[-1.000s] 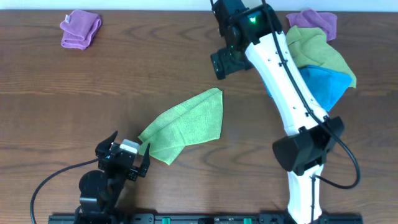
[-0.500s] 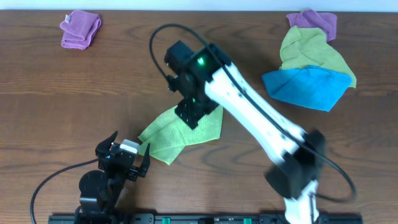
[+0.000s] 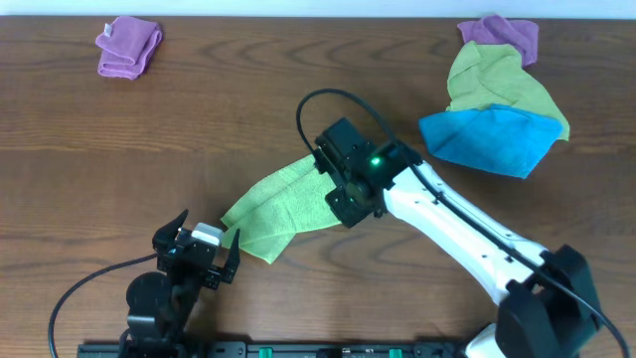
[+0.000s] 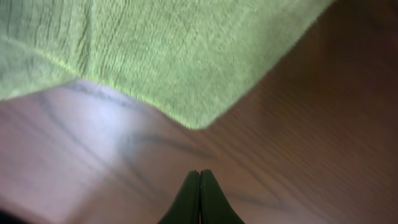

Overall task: Fold the cloth
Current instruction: 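Pull the green cloth left with the right gripper and lay it down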

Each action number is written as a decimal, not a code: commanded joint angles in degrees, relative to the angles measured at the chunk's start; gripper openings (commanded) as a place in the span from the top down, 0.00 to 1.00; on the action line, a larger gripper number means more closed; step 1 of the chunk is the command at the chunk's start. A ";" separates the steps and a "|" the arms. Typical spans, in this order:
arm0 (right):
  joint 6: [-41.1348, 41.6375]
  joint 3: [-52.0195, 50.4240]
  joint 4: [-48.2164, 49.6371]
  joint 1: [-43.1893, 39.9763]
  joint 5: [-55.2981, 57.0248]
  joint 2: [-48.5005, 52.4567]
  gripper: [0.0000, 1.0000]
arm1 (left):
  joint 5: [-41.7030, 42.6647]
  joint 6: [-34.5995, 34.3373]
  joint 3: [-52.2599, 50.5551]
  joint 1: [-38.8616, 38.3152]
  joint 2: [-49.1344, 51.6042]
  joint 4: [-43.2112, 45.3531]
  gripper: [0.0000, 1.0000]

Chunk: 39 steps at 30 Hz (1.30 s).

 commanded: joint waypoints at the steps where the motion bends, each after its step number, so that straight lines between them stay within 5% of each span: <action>1: 0.98 -2.01 3.80 -0.39 -1.53 -0.42 0.98 | -0.17 0.37 -1.16 -0.20 -0.33 -0.39 0.05; 7: 1.03 -6.47 13.00 -0.42 -1.57 0.20 0.99 | -0.17 0.37 -1.16 -0.20 -0.33 -0.39 0.05; 23: 2.05 -7.28 16.96 -0.61 -2.38 13.66 0.98 | -0.17 0.37 -1.16 -0.20 -0.33 -0.39 0.05; 39: 2.08 -7.93 -1.09 -11.34 0.20 16.20 0.98 | -0.17 0.37 -1.16 -0.20 -0.33 -0.39 0.05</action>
